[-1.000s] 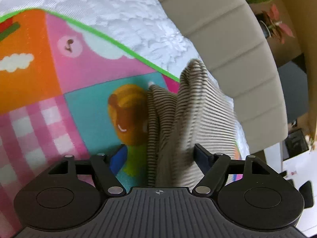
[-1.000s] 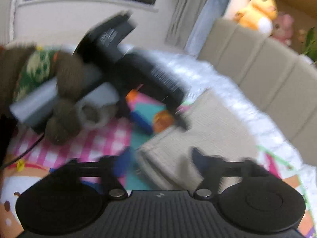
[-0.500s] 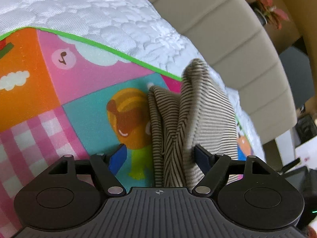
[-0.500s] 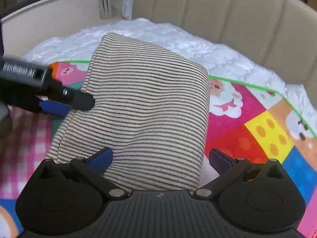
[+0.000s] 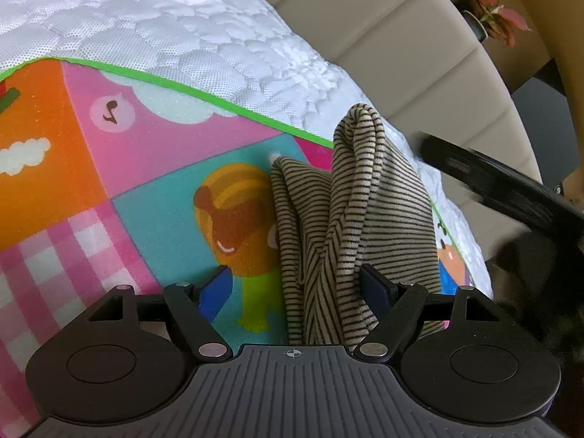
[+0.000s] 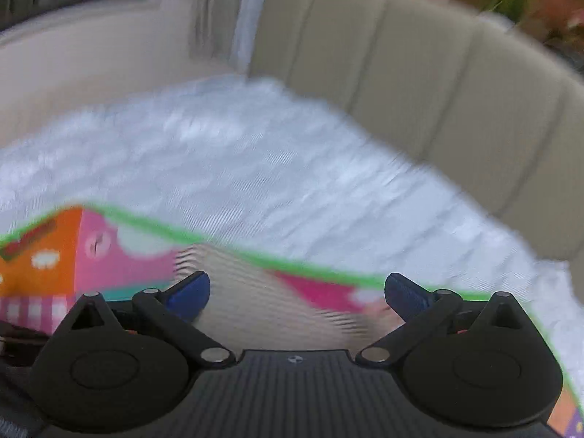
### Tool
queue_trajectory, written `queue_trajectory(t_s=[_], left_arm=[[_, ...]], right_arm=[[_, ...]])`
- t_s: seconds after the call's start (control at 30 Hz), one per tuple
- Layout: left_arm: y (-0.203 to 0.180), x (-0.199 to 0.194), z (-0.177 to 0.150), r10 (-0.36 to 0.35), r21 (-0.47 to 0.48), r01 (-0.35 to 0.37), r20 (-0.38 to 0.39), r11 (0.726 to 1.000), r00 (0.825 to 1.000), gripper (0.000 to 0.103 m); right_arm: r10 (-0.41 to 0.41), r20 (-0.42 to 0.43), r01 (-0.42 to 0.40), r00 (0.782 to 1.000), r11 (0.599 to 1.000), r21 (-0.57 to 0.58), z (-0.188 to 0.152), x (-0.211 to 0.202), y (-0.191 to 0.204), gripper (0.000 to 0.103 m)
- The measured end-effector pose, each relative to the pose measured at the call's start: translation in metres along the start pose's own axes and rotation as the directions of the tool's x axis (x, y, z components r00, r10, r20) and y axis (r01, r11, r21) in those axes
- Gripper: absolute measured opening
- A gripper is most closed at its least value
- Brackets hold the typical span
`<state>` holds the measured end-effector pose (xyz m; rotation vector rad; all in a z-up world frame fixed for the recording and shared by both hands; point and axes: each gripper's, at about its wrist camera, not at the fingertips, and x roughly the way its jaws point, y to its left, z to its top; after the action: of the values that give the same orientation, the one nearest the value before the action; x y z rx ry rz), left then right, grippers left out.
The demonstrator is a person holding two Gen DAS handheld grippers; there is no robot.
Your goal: Fold clothes
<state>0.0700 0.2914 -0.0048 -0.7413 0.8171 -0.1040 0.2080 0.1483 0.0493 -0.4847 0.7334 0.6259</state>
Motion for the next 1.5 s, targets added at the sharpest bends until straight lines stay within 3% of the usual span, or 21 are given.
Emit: queue_trajectory(t_s=[0.17, 0.27, 0.43, 0.53, 0.6, 0.67, 0.73, 0.8, 0.83, 0.87, 0.9, 0.97, 1.03, 1.13, 1.2, 1.3, 1.37, 1.43, 1.5], left_arm=[[0.005, 0.001, 0.001, -0.006, -0.022, 0.006, -0.002, 1.0, 1.0, 0.078], [0.006, 0.001, 0.002, -0.015, -0.025, 0.015, -0.004, 1.0, 1.0, 0.079], [0.004, 0.002, 0.003, -0.023, -0.015, 0.023, -0.007, 1.0, 1.0, 0.082], [0.004, 0.002, 0.003, -0.026, -0.018, 0.026, -0.008, 1.0, 1.0, 0.082], [0.004, 0.002, 0.002, -0.026, -0.019, 0.026, -0.008, 0.999, 1.0, 0.082], [0.004, 0.002, 0.002, -0.026, -0.019, 0.025, -0.008, 0.999, 1.0, 0.082], [0.003, 0.002, 0.002, -0.025, -0.018, 0.025, -0.007, 1.0, 1.0, 0.082], [0.003, 0.002, 0.001, -0.022, -0.013, 0.022, -0.006, 1.0, 1.0, 0.082], [0.002, 0.002, 0.001, -0.021, -0.009, 0.021, -0.005, 1.0, 1.0, 0.082], [0.002, 0.002, 0.001, -0.021, -0.007, 0.021, -0.004, 1.0, 1.0, 0.082], [0.003, 0.002, 0.001, -0.023, -0.008, 0.023, -0.004, 1.0, 1.0, 0.082], [0.005, 0.002, 0.001, -0.029, -0.013, 0.029, -0.004, 0.999, 1.0, 0.082], [0.008, 0.001, 0.002, -0.04, -0.027, 0.04, -0.004, 0.999, 0.999, 0.081], [0.014, 0.001, 0.004, -0.059, -0.054, 0.059, -0.002, 0.997, 0.998, 0.081], [0.014, 0.001, 0.004, -0.058, -0.05, 0.058, -0.002, 0.997, 0.998, 0.081], [0.008, 0.001, 0.003, -0.053, -0.014, 0.053, 0.0, 0.999, 0.999, 0.086], [0.005, 0.002, 0.002, -0.046, 0.006, 0.046, 0.0, 0.999, 0.999, 0.086], [0.004, 0.002, 0.002, -0.04, 0.014, 0.04, -0.001, 0.999, 0.999, 0.086], [0.005, 0.002, 0.003, -0.044, 0.004, 0.044, -0.001, 0.999, 0.999, 0.086]], right_arm=[[0.008, -0.039, -0.008, 0.999, 1.0, -0.013, -0.011, 0.021, 0.019, 0.102], [0.044, 0.009, -0.044, 0.999, 0.999, 0.029, -0.012, 0.0, 0.009, 0.102], [0.078, 0.125, -0.103, 0.989, 0.972, 0.211, -0.022, -0.051, -0.031, 0.103], [0.141, 0.09, -0.164, 0.986, 0.917, 0.364, -0.046, -0.057, -0.062, 0.103], [0.195, 0.076, -0.208, 0.978, 0.855, 0.474, -0.068, -0.053, -0.083, 0.103], [0.193, 0.066, -0.196, 0.979, 0.809, 0.555, -0.085, -0.046, -0.097, 0.102], [0.184, 0.063, -0.183, 0.981, 0.76, 0.623, -0.096, -0.034, -0.107, 0.095], [0.259, 0.087, -0.244, 0.962, 0.673, 0.698, -0.098, -0.016, -0.114, 0.091], [0.305, 0.105, -0.283, 0.947, 0.627, 0.726, -0.098, -0.008, -0.115, 0.081], [0.317, 0.118, -0.299, 0.941, 0.618, 0.727, -0.093, -0.007, -0.112, 0.076], [0.322, 0.129, -0.311, 0.938, 0.617, 0.723, -0.087, -0.007, -0.109, 0.073], [0.318, 0.208, -0.377, 0.925, 0.699, 0.608, -0.075, -0.029, -0.095, 0.06], [0.321, 0.269, -0.417, 0.908, 0.755, 0.506, -0.067, -0.048, -0.083, 0.059], [0.239, 0.163, -0.289, 0.957, 0.813, 0.505, -0.071, -0.038, -0.078, 0.059], [0.143, 0.074, -0.161, 0.987, 0.861, 0.483, -0.08, -0.024, -0.078, 0.059], [0.148, 0.083, -0.17, 0.985, 0.849, 0.501, -0.091, -0.028, -0.08, 0.062], [0.157, 0.089, -0.181, 0.984, 0.844, 0.506, -0.095, -0.039, -0.078, 0.068], [0.166, 0.092, -0.19, 0.982, 0.847, 0.496, -0.103, -0.053, -0.072, 0.082], [0.181, 0.092, -0.203, 0.979, 0.851, 0.484, -0.116, -0.062, -0.063, 0.085]])
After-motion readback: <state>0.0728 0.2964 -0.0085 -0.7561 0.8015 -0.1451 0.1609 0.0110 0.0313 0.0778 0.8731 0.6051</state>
